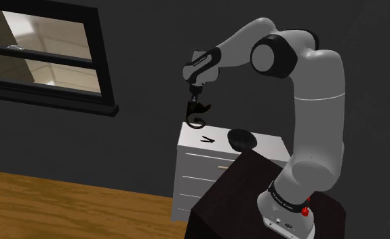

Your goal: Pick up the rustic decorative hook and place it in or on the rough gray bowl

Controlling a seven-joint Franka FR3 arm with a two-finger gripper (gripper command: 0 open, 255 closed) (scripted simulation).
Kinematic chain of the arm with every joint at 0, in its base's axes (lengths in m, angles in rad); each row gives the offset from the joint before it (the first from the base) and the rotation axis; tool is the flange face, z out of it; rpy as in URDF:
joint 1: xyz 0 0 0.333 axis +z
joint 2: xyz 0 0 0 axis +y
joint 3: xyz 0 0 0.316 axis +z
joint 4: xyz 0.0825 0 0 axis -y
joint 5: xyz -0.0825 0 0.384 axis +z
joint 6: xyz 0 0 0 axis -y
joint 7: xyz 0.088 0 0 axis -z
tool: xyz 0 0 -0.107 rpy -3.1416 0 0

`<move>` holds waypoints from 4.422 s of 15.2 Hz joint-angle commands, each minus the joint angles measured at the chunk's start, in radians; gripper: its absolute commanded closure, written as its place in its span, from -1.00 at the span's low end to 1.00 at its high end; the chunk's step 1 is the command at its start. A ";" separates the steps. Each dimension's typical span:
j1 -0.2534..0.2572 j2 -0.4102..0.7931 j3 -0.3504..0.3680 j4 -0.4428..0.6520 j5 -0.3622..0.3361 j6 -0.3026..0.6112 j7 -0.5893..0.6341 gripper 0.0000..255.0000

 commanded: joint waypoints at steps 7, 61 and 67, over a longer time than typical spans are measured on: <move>0.009 -0.059 -0.013 0.026 -0.024 -0.084 0.016 1.00; -0.170 -0.565 -0.286 -0.655 -0.233 0.123 -0.325 1.00; -0.165 -0.511 -0.289 -0.670 -0.191 0.184 -0.356 1.00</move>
